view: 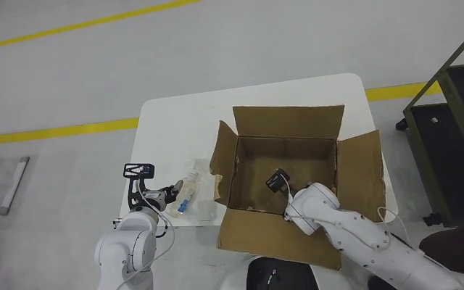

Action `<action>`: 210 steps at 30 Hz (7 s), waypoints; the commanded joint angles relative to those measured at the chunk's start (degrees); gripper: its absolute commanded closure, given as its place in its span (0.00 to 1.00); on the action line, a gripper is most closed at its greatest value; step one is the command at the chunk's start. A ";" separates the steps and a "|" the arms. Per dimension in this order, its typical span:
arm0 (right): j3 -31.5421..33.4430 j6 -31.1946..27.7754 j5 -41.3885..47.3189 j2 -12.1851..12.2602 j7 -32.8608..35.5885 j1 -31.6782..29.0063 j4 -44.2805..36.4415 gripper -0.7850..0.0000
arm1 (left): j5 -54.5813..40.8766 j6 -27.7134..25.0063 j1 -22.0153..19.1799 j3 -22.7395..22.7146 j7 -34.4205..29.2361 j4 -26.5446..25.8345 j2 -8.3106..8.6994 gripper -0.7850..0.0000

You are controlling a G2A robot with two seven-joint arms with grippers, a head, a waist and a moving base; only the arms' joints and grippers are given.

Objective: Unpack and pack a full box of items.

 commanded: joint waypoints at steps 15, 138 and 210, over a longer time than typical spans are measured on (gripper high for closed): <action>13.57 11.53 -6.55 0.51 -4.91 -14.22 -17.92 1.00 | 0.00 0.00 0.00 0.00 0.00 0.00 0.00 0.00; 36.04 3.32 -4.91 -23.31 3.30 -18.48 -3.12 0.00 | 0.00 0.00 0.00 0.00 0.00 0.00 0.00 0.00; 39.27 4.33 -10.24 -26.67 2.28 -19.75 -3.76 1.00 | 0.00 0.00 0.00 0.00 0.00 0.00 0.00 0.00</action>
